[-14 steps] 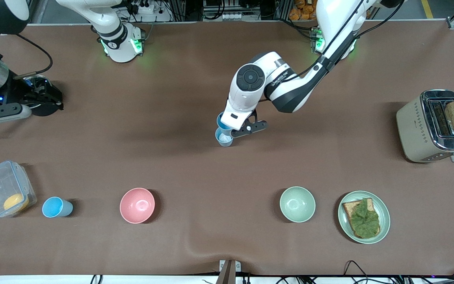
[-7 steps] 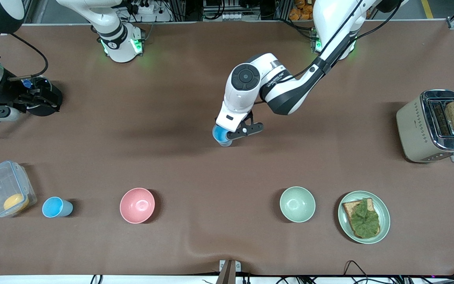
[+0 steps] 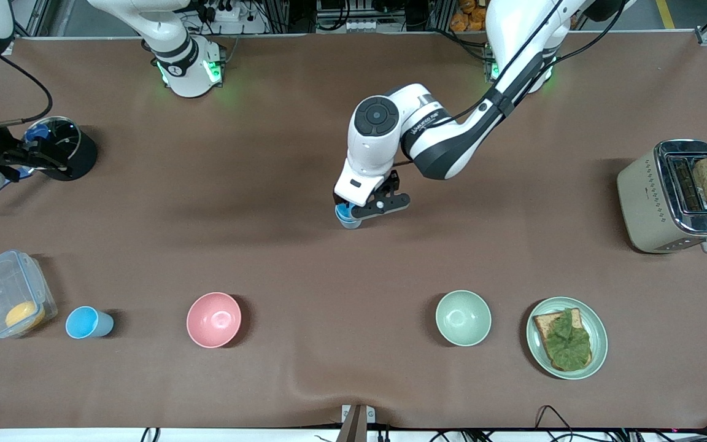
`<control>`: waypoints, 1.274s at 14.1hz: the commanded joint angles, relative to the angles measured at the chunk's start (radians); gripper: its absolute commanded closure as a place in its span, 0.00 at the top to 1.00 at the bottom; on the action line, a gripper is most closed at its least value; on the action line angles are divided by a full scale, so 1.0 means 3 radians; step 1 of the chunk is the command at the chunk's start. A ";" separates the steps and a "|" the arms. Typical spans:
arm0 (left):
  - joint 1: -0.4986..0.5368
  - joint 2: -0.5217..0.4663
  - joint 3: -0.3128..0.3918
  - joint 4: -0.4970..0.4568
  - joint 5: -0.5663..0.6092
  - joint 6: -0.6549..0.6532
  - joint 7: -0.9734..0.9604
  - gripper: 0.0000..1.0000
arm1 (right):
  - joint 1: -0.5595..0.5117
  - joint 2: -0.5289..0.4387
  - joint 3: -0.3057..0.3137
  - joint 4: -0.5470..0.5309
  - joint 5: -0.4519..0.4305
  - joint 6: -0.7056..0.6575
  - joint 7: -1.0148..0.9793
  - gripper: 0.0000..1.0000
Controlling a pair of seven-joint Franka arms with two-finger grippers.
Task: Stack blue cups with both arms
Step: 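Open the left gripper and lift it away from the stacked cups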
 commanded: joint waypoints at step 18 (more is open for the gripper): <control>0.1925 -0.1331 -0.0016 0.0036 -0.0601 -0.1442 0.2050 1.00 | 0.0076 -0.0017 0.0071 0.0091 -0.0021 -0.0239 -0.0016 1.00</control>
